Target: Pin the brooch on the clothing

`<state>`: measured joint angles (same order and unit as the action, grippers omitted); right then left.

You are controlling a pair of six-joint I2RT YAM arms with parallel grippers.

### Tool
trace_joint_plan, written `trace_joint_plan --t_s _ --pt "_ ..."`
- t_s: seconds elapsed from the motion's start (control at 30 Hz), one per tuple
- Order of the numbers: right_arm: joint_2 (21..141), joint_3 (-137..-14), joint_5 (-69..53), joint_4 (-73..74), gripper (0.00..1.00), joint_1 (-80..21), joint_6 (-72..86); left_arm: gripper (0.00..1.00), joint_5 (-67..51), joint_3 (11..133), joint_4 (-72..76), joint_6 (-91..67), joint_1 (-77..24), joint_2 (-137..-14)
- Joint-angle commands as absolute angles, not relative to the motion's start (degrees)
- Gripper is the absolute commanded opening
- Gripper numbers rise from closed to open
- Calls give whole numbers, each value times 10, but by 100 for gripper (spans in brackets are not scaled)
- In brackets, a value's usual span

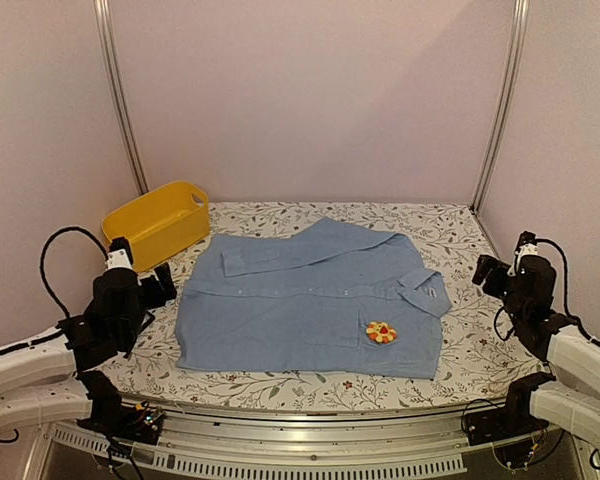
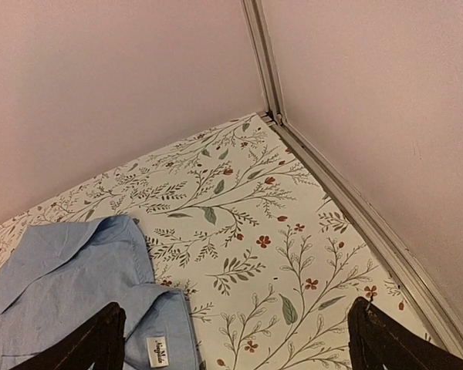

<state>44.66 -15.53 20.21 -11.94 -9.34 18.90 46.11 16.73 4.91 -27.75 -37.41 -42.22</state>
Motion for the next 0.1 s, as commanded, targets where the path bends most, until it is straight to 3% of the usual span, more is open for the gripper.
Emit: trace_joint_plan --t_s 0.0,0.07 --pt "438 -147 222 -170 99 -93 193 99 478 159 102 -237 -353 -412" --pt "438 -146 219 -177 99 -93 189 99 478 157 99 -237 -352 -415"
